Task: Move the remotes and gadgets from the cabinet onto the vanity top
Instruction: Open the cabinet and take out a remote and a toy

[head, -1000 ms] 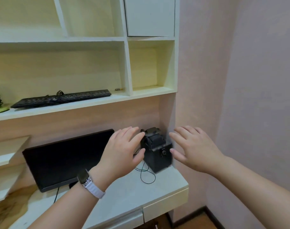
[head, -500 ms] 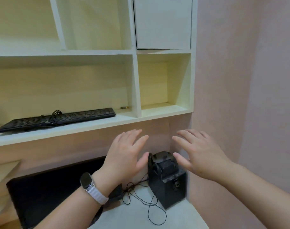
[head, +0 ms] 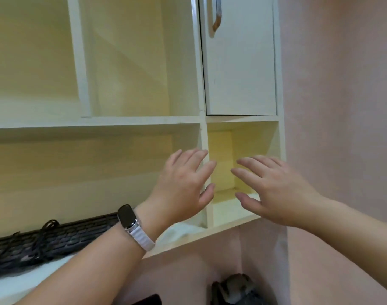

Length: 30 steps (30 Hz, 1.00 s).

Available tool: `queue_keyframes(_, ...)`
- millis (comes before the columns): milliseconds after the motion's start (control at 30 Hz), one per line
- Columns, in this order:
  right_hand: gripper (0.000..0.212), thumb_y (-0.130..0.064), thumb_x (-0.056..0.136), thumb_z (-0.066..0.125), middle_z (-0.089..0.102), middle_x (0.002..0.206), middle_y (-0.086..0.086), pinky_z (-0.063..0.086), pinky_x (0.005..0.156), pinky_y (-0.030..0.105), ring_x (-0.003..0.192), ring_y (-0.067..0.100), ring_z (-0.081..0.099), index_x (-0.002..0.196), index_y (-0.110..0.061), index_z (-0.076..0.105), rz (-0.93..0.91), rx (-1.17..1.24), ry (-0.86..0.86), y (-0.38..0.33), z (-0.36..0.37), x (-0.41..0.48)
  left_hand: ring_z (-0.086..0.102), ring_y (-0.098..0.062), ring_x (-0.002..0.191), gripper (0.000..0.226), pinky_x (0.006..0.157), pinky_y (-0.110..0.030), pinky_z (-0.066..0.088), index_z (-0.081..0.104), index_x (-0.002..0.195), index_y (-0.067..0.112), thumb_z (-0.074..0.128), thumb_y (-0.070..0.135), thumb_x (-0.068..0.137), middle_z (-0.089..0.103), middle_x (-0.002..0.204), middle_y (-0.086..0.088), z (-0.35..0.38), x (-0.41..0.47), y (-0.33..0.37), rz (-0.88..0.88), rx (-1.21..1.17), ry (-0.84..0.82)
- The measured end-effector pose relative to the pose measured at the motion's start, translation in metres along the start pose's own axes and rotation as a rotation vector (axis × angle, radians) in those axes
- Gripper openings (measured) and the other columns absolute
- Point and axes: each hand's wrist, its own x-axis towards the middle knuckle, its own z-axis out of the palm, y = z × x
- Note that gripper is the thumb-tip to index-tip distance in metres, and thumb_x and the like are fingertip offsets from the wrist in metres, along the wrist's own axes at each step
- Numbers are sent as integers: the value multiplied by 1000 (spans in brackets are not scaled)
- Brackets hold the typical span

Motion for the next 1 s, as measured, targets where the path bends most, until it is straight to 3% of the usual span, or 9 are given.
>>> queue_keyframes(167,50,-47,89,49,63,124,12,46,94,45,113,34,59,120,-12,64,-104,-101,84,27,-10,49,56,-33,118,42,101,-48,40,66,116,13,57,37,83,62,125,-14,1,39,-24,69,75,97)
queue_keyframes(367,48,-43,86,54,59,130,11,44,96,44,118,33,55,123,-14,61,-188,-162,161,60,-17,108,53,-33,120,41,96,-46,41,65,115,10,58,36,84,61,125,-16,8,71,-44,125,195,83)
queue_keyframes(667,47,-41,91,51,55,136,11,42,103,47,127,31,49,128,-13,59,-440,-160,259,89,10,170,43,-31,136,54,110,-50,30,60,128,16,47,51,90,48,146,-13,31,65,-59,172,443,33)
queue_keyframes(900,50,-46,94,47,51,144,13,36,110,48,135,34,44,128,-12,60,-569,-170,389,113,34,183,42,-26,137,51,110,-47,27,64,123,20,44,52,89,51,145,-9,40,67,-62,195,474,92)
queue_keyframes(1000,45,-45,95,46,54,140,14,34,111,50,135,35,44,119,-12,64,-625,-180,423,118,32,189,38,-25,138,52,109,-47,27,65,123,20,44,53,89,50,145,-9,41,67,-64,207,481,108)
